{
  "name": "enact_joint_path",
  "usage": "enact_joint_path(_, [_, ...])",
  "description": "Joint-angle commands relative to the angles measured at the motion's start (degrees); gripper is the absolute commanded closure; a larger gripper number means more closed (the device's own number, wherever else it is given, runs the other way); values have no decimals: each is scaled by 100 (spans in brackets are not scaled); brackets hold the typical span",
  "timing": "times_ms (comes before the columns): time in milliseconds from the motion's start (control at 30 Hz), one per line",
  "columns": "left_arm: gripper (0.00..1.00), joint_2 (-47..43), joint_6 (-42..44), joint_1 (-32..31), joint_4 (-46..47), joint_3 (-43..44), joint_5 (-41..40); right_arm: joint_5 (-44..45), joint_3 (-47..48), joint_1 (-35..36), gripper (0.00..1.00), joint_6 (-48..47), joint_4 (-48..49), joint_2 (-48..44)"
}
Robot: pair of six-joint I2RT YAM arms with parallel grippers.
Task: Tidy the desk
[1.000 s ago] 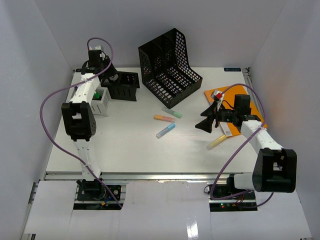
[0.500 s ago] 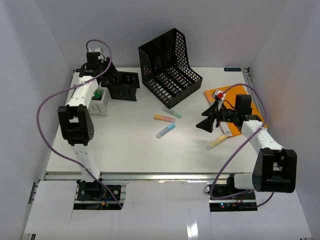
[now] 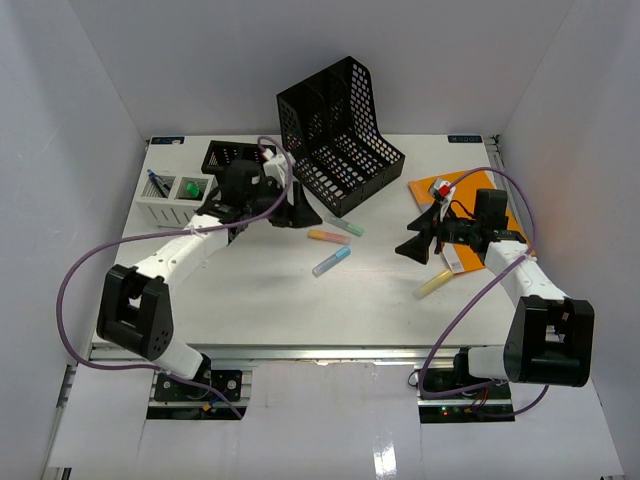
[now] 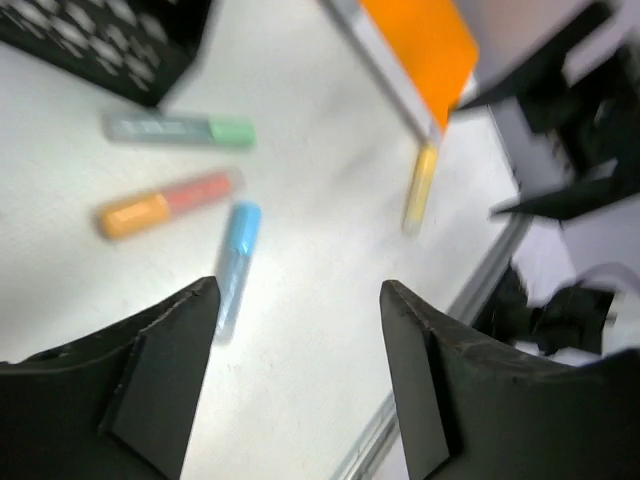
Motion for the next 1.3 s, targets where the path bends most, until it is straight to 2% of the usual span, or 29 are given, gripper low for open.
enact_joint_path(0, [19, 238, 977, -651, -148, -378, -244, -33, -70, -70, 2, -98, 75, -149])
enact_joint_path(200, [19, 1363, 1755, -1299, -878, 555, -1272, -26, -70, -147, 2, -107, 74, -133])
enact_joint_path(433, [19, 2384, 2354, -1595, -1633, 1593, -2009, -32, -70, -191, 2, -116, 76, -106])
enact_joint_path(733, [22, 2878, 2466, -1826, -1920, 2058, -2422, -43, -61, -191, 2, -125, 74, -53])
enact_joint_path(1267, [39, 3428, 2537, -2087, -2515, 2767, -3024, -61, -53, -191, 2, -116, 66, -1])
